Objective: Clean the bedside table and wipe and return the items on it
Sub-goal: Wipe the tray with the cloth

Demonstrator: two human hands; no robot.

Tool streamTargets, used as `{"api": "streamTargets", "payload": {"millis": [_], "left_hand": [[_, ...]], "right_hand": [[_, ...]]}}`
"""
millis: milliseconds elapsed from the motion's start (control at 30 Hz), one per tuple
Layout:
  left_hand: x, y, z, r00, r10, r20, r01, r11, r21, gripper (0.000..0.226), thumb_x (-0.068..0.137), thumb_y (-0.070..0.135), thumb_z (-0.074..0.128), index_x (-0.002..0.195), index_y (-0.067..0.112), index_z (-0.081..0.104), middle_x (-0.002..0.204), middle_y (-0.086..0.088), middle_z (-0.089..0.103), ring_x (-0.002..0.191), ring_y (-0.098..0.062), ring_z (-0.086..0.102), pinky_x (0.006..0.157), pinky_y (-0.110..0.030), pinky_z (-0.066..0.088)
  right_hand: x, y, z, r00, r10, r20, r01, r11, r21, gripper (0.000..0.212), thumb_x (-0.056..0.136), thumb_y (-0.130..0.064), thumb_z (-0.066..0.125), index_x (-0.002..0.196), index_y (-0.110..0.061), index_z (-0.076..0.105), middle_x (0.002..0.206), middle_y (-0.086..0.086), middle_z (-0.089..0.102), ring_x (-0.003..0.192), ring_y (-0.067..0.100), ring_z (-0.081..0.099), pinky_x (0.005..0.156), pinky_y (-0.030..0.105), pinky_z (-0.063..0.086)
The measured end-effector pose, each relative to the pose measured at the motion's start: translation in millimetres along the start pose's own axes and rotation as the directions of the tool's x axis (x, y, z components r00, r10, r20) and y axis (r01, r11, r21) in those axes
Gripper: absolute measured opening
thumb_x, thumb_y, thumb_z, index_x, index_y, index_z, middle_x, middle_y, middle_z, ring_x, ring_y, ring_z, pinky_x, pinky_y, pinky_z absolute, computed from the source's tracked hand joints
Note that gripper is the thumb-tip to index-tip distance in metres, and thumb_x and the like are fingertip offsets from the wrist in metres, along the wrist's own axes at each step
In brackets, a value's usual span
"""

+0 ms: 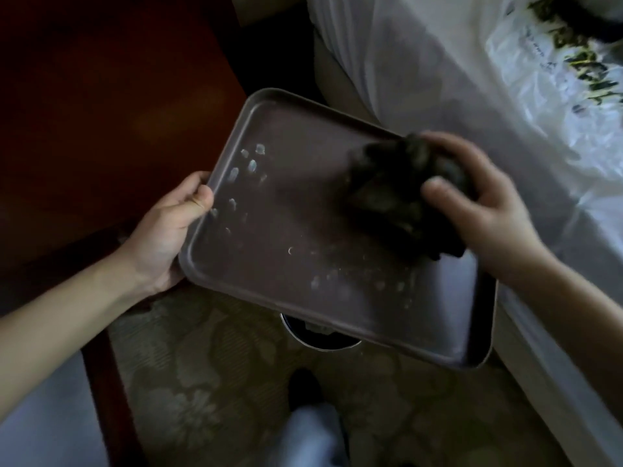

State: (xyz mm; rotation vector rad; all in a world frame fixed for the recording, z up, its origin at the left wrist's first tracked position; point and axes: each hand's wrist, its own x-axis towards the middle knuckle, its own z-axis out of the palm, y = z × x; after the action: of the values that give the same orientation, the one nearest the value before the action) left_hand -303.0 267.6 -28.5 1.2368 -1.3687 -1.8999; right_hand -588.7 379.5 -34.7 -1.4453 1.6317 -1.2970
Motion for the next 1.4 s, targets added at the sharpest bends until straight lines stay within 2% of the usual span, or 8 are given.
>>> {"api": "streamTargets", "payload": {"millis": [100,267,467,767,967,1100,1267,1400], "left_hand": [[-3,-30,-1,0.999,0.047,-0.018,-0.048,0.999,-0.015,0.029,0.081,0.036,0.042,0.103,0.024,0.057,0.081,0.009,0.07,0.074,-0.008,0.068,0.058,-0.022,0.054],[-4,-62,-4,0.969,0.222,-0.112,-0.209,0.971,0.116,0.022,0.088,0.032,0.04,0.101,0.026,0.056,0.083,0.007,0.069,0.072,-0.009,0.066,0.058,-0.025,0.056],[-12,-89,-13,0.882,0.429,-0.196,-0.365,0.884,0.293,0.023,0.099,0.023,0.034,0.098,0.026,0.056,0.083,0.007,0.066,0.071,-0.007,0.065,0.059,-0.024,0.055],[-37,-138,4,0.79,0.508,-0.344,-0.405,0.853,0.33,0.022,0.101,0.017,0.032,0.096,0.022,0.053,0.081,0.01,0.066,0.068,-0.003,0.063,0.06,-0.021,0.053],[-58,-161,6,0.787,0.486,-0.381,-0.403,0.871,0.28,0.023,0.1,0.018,0.034,0.092,0.023,0.054,0.08,0.009,0.064,0.068,-0.006,0.061,0.06,-0.023,0.053],[-49,-174,29,0.796,0.466,-0.386,-0.382,0.882,0.275,0.02,0.1,0.016,0.034,0.091,0.019,0.052,0.073,0.009,0.062,0.06,-0.003,0.058,0.057,-0.019,0.049],[-56,-170,22,0.791,0.456,-0.408,-0.432,0.888,0.156,0.022,0.1,0.012,0.032,0.094,0.019,0.051,0.081,0.01,0.068,0.075,-0.005,0.062,0.07,-0.019,0.05],[-64,-174,29,0.863,0.383,-0.33,-0.368,0.923,0.109,0.021,0.101,0.017,0.031,0.101,0.02,0.051,0.088,0.003,0.063,0.078,-0.009,0.062,0.068,-0.023,0.054]], "right_hand": [[3,22,-10,0.963,0.232,-0.136,-0.151,0.886,0.438,0.029,0.086,-0.03,0.06,0.114,-0.026,0.056,0.108,-0.003,0.064,0.102,0.013,0.06,0.093,0.033,0.049],[-3,51,19,0.997,-0.069,-0.043,0.069,0.998,0.007,0.036,0.083,-0.023,0.062,0.114,-0.038,0.054,0.109,-0.015,0.061,0.099,-0.005,0.057,0.085,0.012,0.044],[-16,110,83,0.974,-0.21,-0.08,0.199,0.972,-0.125,0.045,0.084,-0.024,0.061,0.128,-0.029,0.049,0.115,-0.013,0.056,0.102,-0.004,0.052,0.089,0.006,0.036],[-35,132,159,0.771,-0.582,0.256,0.636,0.693,-0.339,0.049,0.08,-0.042,0.053,0.125,-0.022,0.054,0.138,0.015,0.045,0.136,0.039,0.027,0.114,0.043,0.016],[-20,144,141,0.943,-0.334,0.007,0.326,0.914,-0.241,0.053,0.085,-0.04,0.05,0.132,-0.017,0.046,0.14,0.013,0.042,0.133,0.031,0.033,0.113,0.044,0.021],[-48,115,190,0.825,-0.543,0.158,0.565,0.799,-0.204,0.056,0.081,-0.033,0.05,0.132,-0.01,0.048,0.13,0.013,0.053,0.125,0.03,0.043,0.11,0.034,0.019],[-84,122,195,0.511,-0.741,0.436,0.851,0.51,-0.129,0.044,0.084,-0.028,0.055,0.125,-0.014,0.056,0.121,0.012,0.058,0.122,0.032,0.043,0.107,0.037,0.026],[-39,98,181,0.727,-0.666,0.169,0.687,0.703,-0.185,0.046,0.086,-0.028,0.052,0.127,-0.006,0.051,0.124,0.014,0.057,0.119,0.032,0.048,0.105,0.039,0.03]]}}
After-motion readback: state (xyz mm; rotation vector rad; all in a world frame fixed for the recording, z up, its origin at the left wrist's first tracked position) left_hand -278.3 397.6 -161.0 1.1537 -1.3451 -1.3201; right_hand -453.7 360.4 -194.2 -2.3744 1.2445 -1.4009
